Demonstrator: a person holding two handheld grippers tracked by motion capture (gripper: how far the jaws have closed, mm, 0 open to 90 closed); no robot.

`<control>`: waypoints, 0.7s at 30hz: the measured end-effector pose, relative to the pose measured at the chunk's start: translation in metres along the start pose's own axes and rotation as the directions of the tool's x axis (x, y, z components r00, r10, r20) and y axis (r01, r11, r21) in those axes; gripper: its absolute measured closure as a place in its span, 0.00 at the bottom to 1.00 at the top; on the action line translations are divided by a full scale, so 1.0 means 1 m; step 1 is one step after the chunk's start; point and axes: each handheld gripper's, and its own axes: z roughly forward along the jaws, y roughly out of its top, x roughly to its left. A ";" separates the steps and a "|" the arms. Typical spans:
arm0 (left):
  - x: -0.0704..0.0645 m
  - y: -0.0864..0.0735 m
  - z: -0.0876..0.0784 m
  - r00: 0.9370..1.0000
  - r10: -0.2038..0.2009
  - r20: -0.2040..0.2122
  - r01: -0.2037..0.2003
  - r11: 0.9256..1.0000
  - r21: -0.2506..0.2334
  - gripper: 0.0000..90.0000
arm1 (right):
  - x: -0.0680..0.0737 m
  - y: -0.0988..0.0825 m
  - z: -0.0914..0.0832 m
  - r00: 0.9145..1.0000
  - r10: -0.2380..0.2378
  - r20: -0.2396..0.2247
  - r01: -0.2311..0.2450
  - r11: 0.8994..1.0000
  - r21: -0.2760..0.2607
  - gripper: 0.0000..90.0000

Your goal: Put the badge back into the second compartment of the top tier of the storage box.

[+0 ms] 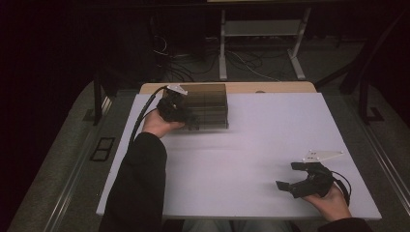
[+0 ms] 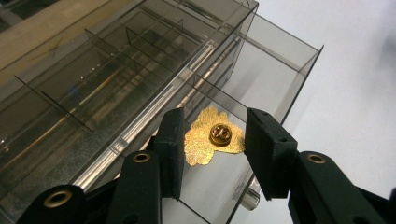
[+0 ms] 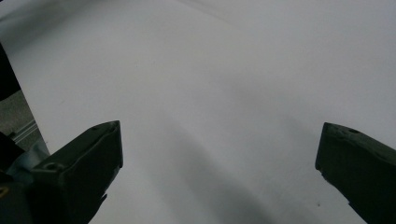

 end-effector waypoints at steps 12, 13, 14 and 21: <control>-0.004 -0.002 -0.011 0.999 -0.023 0.023 0.024 0.999 -0.046 0.43 | -0.001 0.000 -0.001 1.000 0.009 0.003 -0.009 1.000 0.000 0.00; -0.004 -0.004 -0.014 0.999 -0.027 0.032 0.029 0.998 -0.060 0.42 | -0.001 0.000 -0.001 1.000 0.010 0.003 -0.010 1.000 -0.001 0.00; -0.004 -0.005 -0.015 0.999 -0.032 0.035 0.035 0.997 -0.071 0.39 | -0.001 0.000 -0.002 1.000 0.008 0.003 -0.008 1.000 -0.001 0.00; -0.005 -0.016 -0.023 0.997 -0.076 0.020 0.077 0.995 -0.067 0.19 | 0.000 0.000 -0.002 1.000 0.008 0.006 -0.008 1.000 -0.003 0.00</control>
